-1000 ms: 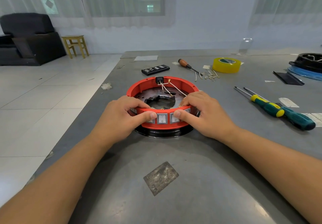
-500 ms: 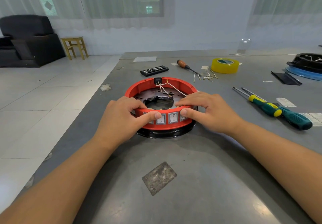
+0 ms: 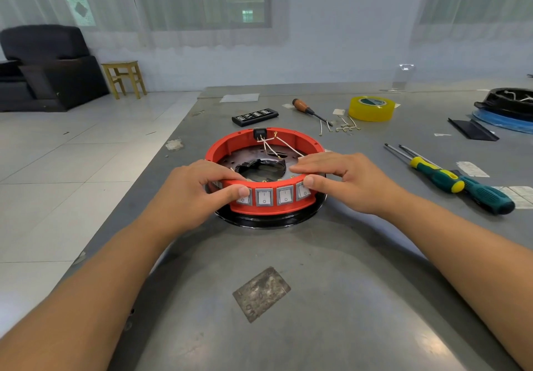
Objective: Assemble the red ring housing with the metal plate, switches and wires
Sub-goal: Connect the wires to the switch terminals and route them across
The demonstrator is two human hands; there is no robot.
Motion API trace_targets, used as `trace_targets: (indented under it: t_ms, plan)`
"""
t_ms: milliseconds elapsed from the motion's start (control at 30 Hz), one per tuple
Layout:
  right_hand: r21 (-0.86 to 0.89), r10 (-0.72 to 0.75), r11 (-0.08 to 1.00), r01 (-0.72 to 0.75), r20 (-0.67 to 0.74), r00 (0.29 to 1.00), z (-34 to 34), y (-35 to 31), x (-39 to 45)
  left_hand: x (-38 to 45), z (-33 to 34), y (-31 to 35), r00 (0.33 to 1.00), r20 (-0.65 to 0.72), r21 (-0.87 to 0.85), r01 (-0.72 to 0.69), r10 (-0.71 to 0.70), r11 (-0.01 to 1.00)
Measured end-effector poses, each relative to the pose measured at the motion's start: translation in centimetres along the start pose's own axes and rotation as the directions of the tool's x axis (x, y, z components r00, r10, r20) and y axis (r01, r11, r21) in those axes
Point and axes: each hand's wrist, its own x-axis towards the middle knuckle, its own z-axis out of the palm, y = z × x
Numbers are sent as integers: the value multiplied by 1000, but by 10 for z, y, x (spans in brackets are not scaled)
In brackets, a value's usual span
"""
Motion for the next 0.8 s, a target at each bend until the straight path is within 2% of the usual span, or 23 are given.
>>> trace_targets:
  t_ms: [100,300,433,600,667,733,800]
  plan:
    - [-8,10,1000,-11,-24,1000,5,-4,0,0,6,1,1000,-8,50,19,-19,999]
    - [-153,73,983,-104,-198,977,30,-15,6,2,20,11,993,-115,163,25,-6,986]
    - [-145,47,986,-82,-230,972,32,-15,6,2,21,10,989,-146,144,27,-5,989]
    - [-109,82,989,-103,-177,981,27,-18,4,0,24,3,988,-146,173,-23,48,985]
    - [-74,80,992,-100,-234,969,21,-20,10,-2,26,0,988,-141,184,-41,68,982]
    - [-144,76,981,-128,-319,945,13,-19,24,-3,27,-2,985,-151,178,-51,78,983]
    - [-274,136,939,-209,-263,955,5,-18,43,-3,28,-3,983,-159,182,-67,96,981]
